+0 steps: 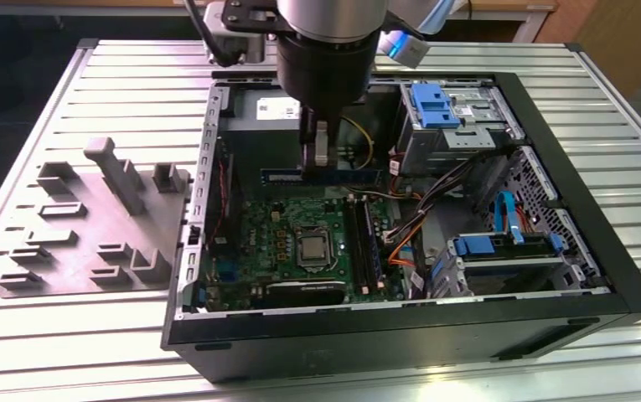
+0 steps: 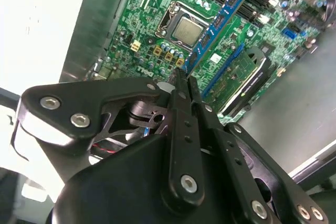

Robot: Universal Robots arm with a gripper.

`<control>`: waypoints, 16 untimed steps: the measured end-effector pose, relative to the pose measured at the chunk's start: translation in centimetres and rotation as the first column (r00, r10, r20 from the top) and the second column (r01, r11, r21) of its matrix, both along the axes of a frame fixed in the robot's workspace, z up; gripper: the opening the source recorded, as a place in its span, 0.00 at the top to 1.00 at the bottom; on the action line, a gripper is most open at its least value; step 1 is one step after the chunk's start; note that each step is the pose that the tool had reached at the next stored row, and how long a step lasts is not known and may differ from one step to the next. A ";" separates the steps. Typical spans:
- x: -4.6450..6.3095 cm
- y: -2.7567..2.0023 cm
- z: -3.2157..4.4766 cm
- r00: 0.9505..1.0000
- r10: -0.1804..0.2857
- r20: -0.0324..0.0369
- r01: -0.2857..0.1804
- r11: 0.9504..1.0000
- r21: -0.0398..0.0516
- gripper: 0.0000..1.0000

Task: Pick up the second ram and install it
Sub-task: 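Insert the second ram into the second slot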

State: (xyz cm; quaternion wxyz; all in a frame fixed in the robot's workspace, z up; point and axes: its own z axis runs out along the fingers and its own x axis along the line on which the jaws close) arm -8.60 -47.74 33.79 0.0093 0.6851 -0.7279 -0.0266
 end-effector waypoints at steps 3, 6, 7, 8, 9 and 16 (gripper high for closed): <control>0.0 0.00 -0.06 0.998 -0.055 0.000 0.055 0.998 0.000 0.87; 0.0 0.00 -0.12 0.994 -0.109 0.000 0.109 0.994 0.000 0.87; 0.0 0.00 -0.14 0.992 -0.127 0.000 0.127 0.992 0.000 0.87; 0.0 0.00 -0.16 0.989 -0.145 0.000 0.145 0.989 0.000 0.87; 0.0 0.00 -0.18 0.987 -0.163 0.000 0.163 0.987 0.000 0.87; 0.0 0.00 -0.34 0.958 -0.287 0.000 0.287 0.958 0.000 0.87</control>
